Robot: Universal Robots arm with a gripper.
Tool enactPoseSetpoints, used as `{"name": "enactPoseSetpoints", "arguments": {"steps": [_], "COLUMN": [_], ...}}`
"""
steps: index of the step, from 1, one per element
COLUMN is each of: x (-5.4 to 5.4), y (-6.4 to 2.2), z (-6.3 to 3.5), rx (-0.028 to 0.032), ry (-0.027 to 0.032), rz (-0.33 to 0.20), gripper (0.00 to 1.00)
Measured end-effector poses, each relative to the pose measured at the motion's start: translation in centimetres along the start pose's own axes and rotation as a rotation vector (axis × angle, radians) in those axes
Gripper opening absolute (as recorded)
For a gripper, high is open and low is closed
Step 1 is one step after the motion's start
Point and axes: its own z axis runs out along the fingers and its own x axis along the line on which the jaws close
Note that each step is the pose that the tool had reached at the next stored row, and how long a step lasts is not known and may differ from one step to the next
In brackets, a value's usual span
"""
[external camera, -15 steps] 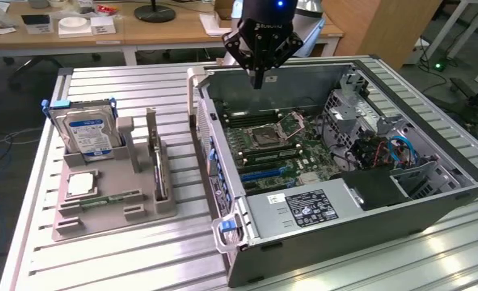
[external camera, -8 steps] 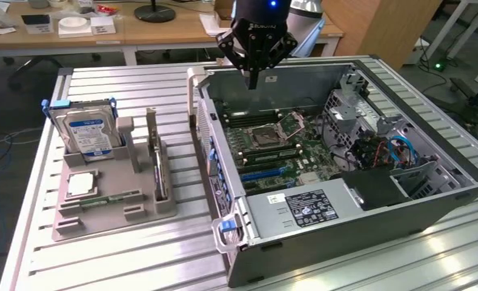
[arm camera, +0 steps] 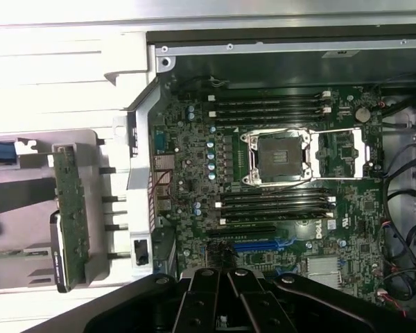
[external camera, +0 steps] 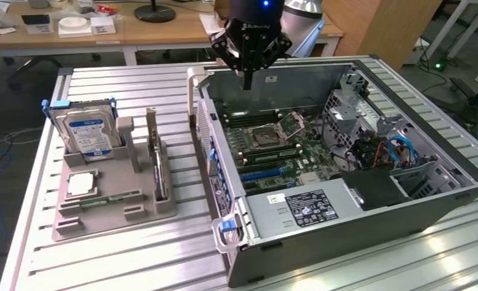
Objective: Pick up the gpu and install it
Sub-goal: 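Reach for the gpu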
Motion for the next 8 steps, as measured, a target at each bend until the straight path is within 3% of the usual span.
{"name": "enactPoseSetpoints", "arguments": {"steps": [8], "x": [0.83], "y": [-0.07], "z": [-0.02], "rx": [-0.0001], "ry": [-0.0001], "rz": [0.0], "gripper": [0.1]}}
